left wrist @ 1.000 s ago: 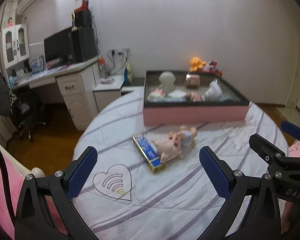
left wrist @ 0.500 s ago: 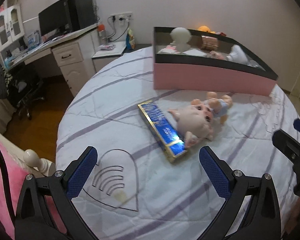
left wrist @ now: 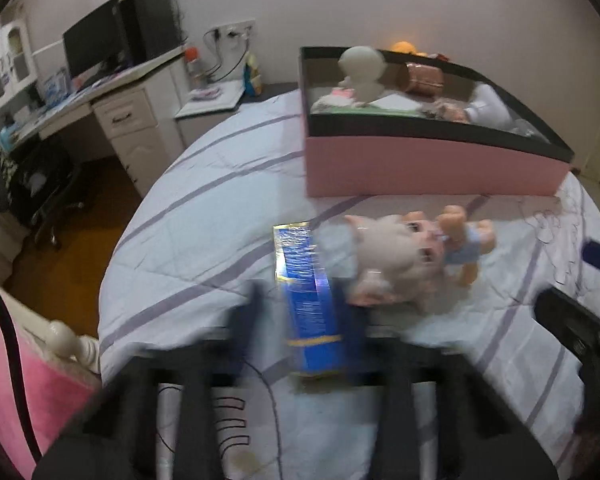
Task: Organize rigid objects
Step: 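Lower both open grippers toward the doll and blue-gold box on the bed, then grasp the blue-gold box with left gripper while right gripper grasps the pig-eared doll, then lift the blue-gold box and doll and carry both over the pink box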
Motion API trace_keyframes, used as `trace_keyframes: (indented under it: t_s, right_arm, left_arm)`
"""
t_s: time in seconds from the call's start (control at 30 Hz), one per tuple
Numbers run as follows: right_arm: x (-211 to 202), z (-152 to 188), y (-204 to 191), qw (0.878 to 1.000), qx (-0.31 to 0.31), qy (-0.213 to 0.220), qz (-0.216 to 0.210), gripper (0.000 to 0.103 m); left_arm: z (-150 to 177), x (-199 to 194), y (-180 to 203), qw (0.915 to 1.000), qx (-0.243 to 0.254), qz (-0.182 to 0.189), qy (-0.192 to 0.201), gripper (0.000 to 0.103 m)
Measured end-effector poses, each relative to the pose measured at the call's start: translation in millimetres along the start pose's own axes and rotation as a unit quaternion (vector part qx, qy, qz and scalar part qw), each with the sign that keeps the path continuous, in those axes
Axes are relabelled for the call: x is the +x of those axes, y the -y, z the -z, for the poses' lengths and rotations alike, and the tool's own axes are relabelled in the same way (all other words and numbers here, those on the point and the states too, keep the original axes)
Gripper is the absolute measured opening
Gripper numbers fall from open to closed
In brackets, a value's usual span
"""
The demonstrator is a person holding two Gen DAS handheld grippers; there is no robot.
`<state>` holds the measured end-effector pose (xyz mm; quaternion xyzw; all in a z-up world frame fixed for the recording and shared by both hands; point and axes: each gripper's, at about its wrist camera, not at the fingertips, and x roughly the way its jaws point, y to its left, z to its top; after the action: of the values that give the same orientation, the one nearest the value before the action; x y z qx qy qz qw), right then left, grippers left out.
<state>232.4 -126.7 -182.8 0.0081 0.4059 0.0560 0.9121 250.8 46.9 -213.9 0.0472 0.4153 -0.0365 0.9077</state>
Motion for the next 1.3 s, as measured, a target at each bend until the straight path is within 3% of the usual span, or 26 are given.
trace_keyframes:
  t_s: [0.17, 0.43, 0.53, 0.57, 0.67, 0.9, 1.07, 1.3]
  right_arm:
    - [16, -16, -14, 1.0, -0.01, -0.009, -0.013, 0.103]
    - [53, -31, -56, 0.992, -0.069, -0.057, -0.087, 0.103]
    - [74, -39, -63, 0.989, -0.064, -0.076, -0.11, 0.102]
    - [75, -41, -64, 0.989, -0.065, -0.072, -0.109, 0.096]
    - [72, -42, -70, 0.989, -0.079, -0.066, -0.106, 0.062]
    - [58, -28, -65, 0.992, -0.08, -0.053, -0.087, 0.058]
    - [28, -17, -37, 0.996, -0.036, -0.018, -0.076, 0.058]
    - [-56, -4, -1, 0.994, 0.011, 0.093, -0.049, 0.058]
  left_arm:
    - [10, -12, -11, 0.9998, -0.018, 0.01, 0.006, 0.02]
    - [21, -24, -24, 0.9994, -0.034, 0.005, 0.008, 0.021]
    - [18, -22, -25, 0.9993, -0.037, 0.005, 0.008, 0.021]
    - [17, -22, -25, 0.9992, -0.038, 0.005, 0.008, 0.021]
    - [15, -19, -23, 0.9992, -0.039, 0.004, 0.007, 0.021]
    - [13, -30, -11, 0.9992, -0.033, 0.017, 0.016, 0.021]
    - [6, -53, 7, 0.9982, -0.029, 0.024, 0.048, 0.021]
    - [-3, -109, 38, 0.9899, -0.016, 0.055, 0.13, 0.021]
